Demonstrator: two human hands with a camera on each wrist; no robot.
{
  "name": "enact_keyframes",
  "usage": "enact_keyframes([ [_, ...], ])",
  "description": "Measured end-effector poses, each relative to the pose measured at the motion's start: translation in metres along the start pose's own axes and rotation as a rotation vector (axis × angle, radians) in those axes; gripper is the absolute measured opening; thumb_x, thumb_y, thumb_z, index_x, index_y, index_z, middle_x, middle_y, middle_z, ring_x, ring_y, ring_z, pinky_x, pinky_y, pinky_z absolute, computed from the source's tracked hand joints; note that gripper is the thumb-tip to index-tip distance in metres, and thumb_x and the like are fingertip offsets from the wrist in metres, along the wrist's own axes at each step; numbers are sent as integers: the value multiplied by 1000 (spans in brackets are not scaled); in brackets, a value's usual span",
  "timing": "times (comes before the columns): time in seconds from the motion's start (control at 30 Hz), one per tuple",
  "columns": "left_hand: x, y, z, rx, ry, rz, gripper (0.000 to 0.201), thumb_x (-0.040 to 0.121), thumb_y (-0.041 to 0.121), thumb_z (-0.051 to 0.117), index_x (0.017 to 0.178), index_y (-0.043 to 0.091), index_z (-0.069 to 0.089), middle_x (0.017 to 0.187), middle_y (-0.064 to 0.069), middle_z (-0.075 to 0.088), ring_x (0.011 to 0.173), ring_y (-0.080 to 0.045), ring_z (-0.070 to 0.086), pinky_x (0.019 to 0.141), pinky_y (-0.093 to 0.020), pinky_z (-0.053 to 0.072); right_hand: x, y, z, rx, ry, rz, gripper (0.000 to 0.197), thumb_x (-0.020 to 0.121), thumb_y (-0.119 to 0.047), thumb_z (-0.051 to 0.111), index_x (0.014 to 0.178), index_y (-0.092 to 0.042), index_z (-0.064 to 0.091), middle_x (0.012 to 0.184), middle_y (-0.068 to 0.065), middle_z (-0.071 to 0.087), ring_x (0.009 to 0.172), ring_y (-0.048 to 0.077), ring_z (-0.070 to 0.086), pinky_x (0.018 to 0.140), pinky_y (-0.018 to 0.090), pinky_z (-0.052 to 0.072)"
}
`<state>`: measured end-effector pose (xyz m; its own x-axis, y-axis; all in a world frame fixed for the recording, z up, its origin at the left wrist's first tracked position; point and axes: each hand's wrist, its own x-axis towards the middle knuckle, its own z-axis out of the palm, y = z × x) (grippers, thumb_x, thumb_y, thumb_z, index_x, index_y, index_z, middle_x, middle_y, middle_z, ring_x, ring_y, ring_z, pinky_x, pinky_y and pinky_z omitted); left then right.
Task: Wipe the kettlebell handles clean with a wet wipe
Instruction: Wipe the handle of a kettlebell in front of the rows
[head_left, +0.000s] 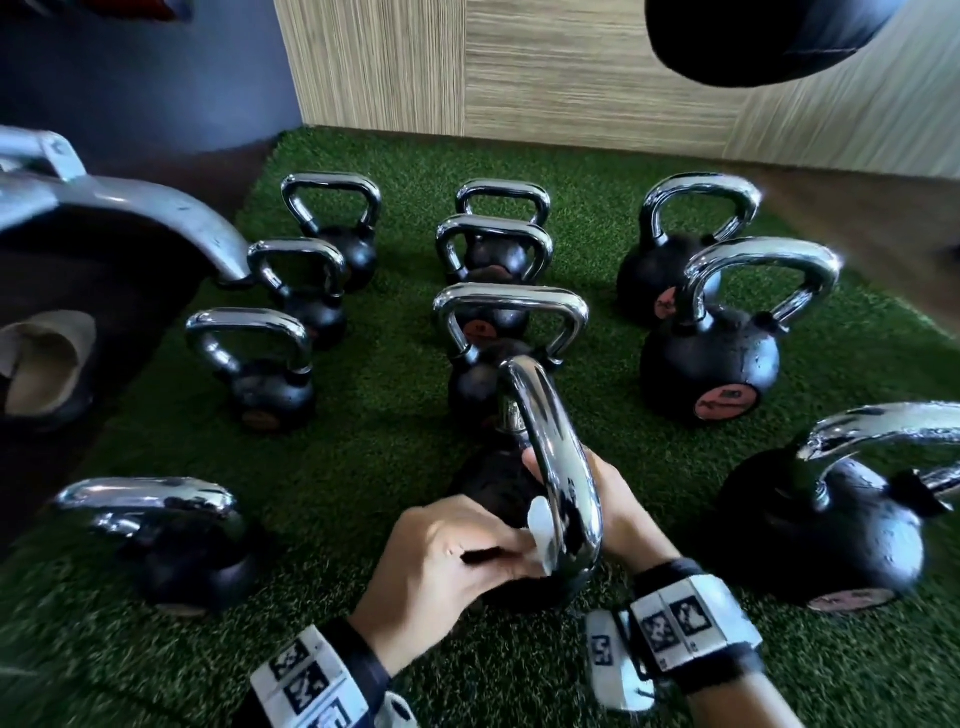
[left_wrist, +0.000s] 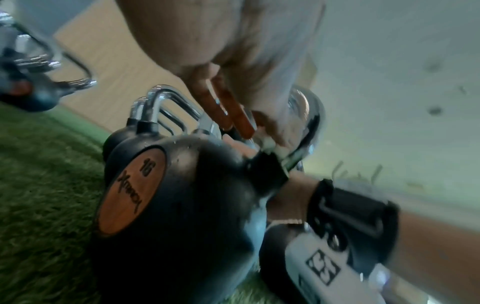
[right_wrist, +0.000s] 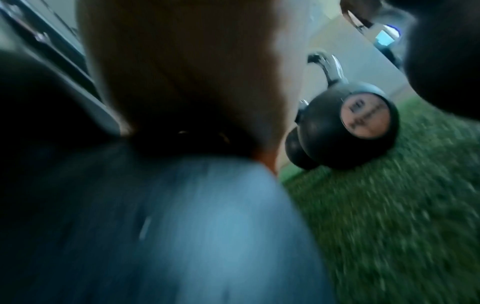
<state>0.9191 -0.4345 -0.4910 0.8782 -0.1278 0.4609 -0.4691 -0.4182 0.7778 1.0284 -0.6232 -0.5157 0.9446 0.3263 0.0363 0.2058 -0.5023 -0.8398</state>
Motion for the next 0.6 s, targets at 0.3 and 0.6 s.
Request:
enact_keyframes([
  [0.3,44,34,-28,-405,148,-185,19,68,16,84,83,28,84,81,3,80,72,-3,73,66,-12,54,-41,-97,-77,108,251,-335,19,88,-18,78,106,-22,80,101,-11,78,94,5,73,83,16,55],
  [0.6,59,45,-24,-652,205,-299,49,48,65,93,70,25,77,71,1,74,65,-11,69,65,-24,58,-49,-122,-65,235,50,-373,47,70,-19,90,115,-15,78,101,0,79,89,16,77,85,38,63],
])
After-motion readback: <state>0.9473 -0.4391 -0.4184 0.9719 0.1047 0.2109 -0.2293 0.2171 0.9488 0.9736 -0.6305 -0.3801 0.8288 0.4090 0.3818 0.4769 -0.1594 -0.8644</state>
